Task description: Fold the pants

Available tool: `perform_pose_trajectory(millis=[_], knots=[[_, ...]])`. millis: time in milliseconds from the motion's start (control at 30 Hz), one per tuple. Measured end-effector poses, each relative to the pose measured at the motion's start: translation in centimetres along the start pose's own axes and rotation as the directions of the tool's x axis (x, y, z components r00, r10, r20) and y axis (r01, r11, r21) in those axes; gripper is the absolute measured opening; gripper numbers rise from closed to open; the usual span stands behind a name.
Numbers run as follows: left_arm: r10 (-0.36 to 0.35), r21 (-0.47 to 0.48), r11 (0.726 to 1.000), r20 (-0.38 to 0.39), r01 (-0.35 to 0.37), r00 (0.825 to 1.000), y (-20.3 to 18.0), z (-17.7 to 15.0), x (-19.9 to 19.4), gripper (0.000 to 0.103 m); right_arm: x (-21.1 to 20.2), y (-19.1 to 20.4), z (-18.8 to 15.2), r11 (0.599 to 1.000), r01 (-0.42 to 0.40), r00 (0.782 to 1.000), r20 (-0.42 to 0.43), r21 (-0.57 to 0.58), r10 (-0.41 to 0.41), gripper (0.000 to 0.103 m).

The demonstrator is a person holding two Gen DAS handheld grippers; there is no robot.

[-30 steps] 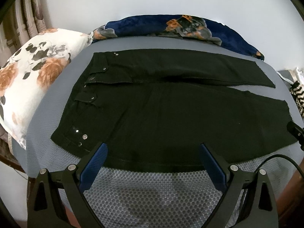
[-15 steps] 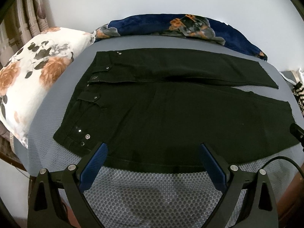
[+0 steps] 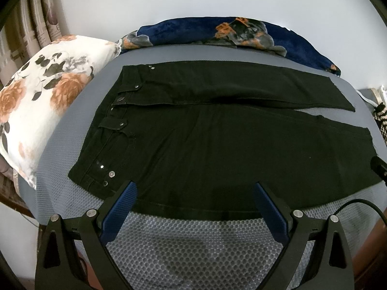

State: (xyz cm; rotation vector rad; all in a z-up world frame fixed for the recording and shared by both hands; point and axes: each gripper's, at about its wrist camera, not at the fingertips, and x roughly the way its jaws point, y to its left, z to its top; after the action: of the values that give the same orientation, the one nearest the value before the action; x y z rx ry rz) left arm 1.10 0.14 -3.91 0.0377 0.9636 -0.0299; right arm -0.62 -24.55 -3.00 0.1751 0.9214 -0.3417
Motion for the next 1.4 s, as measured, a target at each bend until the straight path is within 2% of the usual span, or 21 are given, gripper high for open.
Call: perform_pose_trajectory(millis=[633,933,1133,1233,1300,1400], knots=[[0.003,-0.009,1.000,-0.010,-0.003,1.000,0.5,0.3,0.4,0.096,0.7,-0.2,0.4,1.000,-0.001,1.000,-0.027,0.031,0.002,0.103],[0.003,-0.026,1.000,-0.017,-0.004,1.000,1.4,1.5,1.6,0.096,1.5,0.1,2.2,1.000,-0.019,0.999,-0.042,0.004,0.019,0.103],[-0.010,-0.042,0.999,0.008,0.010,1.000,3.8,4.3,2.9,0.096,2.7,1.3,5.0,0.998,-0.035,0.999,-0.020,-0.059,0.034,0.103],[-0.022,-0.066,0.998,0.032,0.024,0.999,6.4,6.8,3.9,0.096,3.3,2.1,6.7,0.994,-0.069,0.997,0.019,-0.087,0.071,0.103],[-0.037,-0.088,0.995,0.045,0.041,0.998,8.4,8.3,4.6,0.096,4.3,3.0,8.2,0.989,-0.086,0.996,0.007,-0.118,0.088,0.103],[-0.068,-0.127,0.989,0.054,0.074,0.996,11.7,10.9,6.3,0.095,6.3,3.9,10.4,0.987,-0.119,0.993,-0.034,-0.108,0.116,0.103]])
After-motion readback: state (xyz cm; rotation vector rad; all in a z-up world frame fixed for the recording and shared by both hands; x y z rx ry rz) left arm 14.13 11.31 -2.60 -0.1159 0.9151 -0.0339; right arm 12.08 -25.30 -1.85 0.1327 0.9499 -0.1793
